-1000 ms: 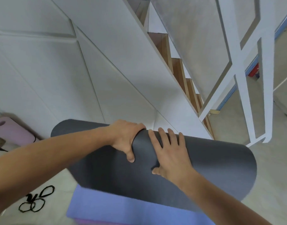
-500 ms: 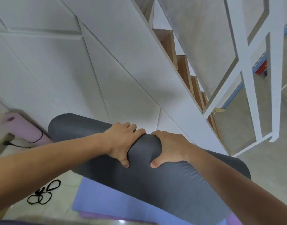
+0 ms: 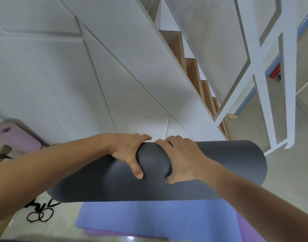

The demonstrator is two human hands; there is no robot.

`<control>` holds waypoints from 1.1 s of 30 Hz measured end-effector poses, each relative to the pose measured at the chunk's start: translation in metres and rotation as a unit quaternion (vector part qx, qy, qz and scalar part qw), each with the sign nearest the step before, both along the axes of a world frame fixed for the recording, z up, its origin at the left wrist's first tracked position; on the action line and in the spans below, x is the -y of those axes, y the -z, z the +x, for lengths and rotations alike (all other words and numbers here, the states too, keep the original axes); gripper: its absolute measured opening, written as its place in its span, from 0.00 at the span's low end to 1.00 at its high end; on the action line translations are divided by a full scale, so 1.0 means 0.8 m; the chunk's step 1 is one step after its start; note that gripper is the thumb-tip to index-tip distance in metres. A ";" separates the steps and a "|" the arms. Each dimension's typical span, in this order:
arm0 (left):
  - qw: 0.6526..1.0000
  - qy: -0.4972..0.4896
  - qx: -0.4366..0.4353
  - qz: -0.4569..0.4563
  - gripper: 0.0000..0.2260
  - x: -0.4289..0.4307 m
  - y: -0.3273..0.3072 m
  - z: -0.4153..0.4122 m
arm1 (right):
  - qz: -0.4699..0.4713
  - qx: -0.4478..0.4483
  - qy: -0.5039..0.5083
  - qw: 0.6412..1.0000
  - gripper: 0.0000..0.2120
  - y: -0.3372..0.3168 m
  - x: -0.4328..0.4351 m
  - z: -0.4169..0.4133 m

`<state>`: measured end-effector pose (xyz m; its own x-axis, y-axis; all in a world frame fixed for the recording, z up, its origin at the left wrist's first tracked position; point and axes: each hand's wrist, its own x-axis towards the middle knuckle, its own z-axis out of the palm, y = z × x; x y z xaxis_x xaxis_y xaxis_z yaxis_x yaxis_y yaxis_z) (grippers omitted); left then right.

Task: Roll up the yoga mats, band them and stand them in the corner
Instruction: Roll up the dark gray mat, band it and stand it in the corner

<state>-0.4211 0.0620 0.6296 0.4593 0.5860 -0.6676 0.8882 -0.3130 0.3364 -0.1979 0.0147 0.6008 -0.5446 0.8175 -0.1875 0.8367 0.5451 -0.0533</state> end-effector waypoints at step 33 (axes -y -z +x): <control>0.932 -0.267 0.229 0.088 0.45 0.005 0.013 0.015 | -0.215 -0.770 0.423 0.426 0.32 0.006 -0.023 -0.014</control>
<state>-0.4091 0.0576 0.6191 0.2842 0.8947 -0.3446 0.7094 0.0456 0.7034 -0.2091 0.0332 0.5961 0.1633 0.9135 -0.3727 -0.4848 -0.2547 -0.8367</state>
